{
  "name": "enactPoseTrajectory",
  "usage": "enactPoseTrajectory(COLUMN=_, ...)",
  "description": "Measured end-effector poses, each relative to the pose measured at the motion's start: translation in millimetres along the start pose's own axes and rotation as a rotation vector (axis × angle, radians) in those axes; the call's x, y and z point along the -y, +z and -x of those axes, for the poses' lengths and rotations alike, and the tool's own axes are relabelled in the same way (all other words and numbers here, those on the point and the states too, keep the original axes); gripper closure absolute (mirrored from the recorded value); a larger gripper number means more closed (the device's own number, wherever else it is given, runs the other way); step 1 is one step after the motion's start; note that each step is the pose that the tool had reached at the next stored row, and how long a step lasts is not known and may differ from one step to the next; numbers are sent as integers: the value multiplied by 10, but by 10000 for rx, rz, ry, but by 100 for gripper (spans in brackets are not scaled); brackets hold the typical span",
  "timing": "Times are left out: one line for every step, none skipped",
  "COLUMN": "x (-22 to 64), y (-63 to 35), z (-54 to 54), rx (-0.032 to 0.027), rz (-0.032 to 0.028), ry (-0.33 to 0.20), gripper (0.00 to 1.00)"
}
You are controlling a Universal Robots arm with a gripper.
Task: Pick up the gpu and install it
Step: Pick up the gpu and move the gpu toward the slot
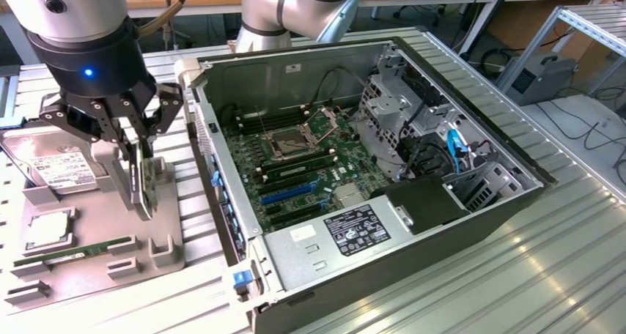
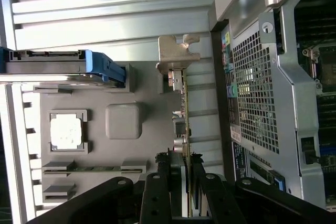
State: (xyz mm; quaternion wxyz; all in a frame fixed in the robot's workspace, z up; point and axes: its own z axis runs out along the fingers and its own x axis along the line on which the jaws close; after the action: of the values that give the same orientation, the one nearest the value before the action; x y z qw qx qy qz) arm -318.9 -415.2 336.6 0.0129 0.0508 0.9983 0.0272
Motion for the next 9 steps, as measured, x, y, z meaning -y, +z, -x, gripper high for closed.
enactPoseTrajectory(x=0, y=-5, z=0, rx=0, rz=0, ry=0, gripper=73)
enactPoseTrajectory(x=0, y=-9, z=0, rx=0, rz=0, ry=0, gripper=73)
enactPoseTrajectory(x=-1, y=-14, z=0, rx=0, rz=0, ry=0, gripper=73)
enactPoseTrajectory(x=-1, y=-18, z=0, rx=0, rz=0, ry=0, gripper=73)
enactPoseTrajectory(x=-1, y=-23, z=1, rx=0, rz=0, ry=0, gripper=73)
enactPoseTrajectory(x=-1, y=-27, z=1, rx=0, rz=0, ry=0, gripper=73)
enactPoseTrajectory(x=-2, y=-31, z=1, rx=0, rz=0, ry=0, gripper=73)
enactPoseTrajectory(x=-2, y=-36, z=1, rx=0, rz=0, ry=0, gripper=73)
enactPoseTrajectory(x=-2, y=-40, z=1, rx=-1, rz=0, ry=0, gripper=73)
